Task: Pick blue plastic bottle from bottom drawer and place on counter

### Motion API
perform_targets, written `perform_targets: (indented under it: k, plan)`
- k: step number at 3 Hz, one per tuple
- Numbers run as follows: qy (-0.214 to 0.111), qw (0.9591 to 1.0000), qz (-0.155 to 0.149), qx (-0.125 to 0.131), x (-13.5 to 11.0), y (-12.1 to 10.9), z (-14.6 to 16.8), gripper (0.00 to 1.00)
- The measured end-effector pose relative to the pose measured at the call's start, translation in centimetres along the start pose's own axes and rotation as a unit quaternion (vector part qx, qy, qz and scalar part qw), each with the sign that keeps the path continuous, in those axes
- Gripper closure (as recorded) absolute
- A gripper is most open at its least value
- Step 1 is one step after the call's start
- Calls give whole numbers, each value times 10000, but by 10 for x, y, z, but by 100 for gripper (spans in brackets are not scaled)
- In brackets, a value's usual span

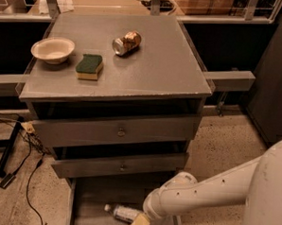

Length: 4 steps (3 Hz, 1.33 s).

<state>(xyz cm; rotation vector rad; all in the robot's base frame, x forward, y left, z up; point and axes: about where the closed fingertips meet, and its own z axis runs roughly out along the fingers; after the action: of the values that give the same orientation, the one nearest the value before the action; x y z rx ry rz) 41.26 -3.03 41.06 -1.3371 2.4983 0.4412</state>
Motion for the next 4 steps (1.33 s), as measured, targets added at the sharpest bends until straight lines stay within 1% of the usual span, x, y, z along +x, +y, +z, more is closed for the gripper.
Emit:
perform_targets:
  k: [1,2,3,4]
  plan:
    - [-203,9998,11,14,5,-15,18,0]
    - [-267,9996,40,77,20,-35,36,0]
    - [-229,9995,81,178,36,-58,50,0]
    - [-168,9996,185,163,55,-71,72,0]
